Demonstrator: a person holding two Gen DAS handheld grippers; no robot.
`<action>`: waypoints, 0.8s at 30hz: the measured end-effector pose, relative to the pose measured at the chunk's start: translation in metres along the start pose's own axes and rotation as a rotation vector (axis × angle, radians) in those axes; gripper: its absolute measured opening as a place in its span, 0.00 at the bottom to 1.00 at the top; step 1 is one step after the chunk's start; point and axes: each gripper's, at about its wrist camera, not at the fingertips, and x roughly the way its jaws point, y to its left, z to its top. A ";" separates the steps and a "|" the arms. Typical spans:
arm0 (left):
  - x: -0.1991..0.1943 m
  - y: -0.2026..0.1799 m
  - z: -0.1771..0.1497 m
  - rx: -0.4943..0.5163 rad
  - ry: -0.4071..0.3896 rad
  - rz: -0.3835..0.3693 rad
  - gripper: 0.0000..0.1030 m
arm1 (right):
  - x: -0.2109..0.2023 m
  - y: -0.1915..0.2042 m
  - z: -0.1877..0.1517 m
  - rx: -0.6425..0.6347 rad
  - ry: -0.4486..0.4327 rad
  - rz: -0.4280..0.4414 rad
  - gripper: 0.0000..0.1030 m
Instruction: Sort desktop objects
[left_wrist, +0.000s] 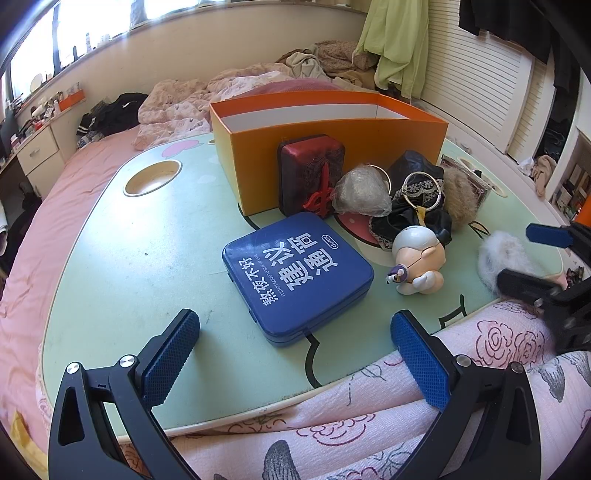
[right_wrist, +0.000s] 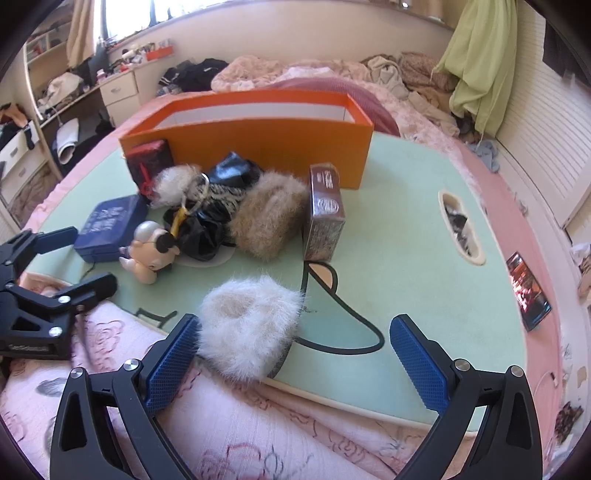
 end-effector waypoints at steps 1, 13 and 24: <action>0.001 0.001 0.001 0.000 0.000 -0.001 1.00 | -0.004 -0.008 0.006 0.019 -0.006 0.019 0.99; 0.005 0.001 0.003 0.000 -0.002 -0.003 1.00 | 0.002 -0.033 0.150 0.160 0.034 0.082 0.47; 0.005 0.000 0.003 0.001 -0.002 -0.005 1.00 | 0.060 -0.005 0.156 0.106 0.097 -0.071 0.44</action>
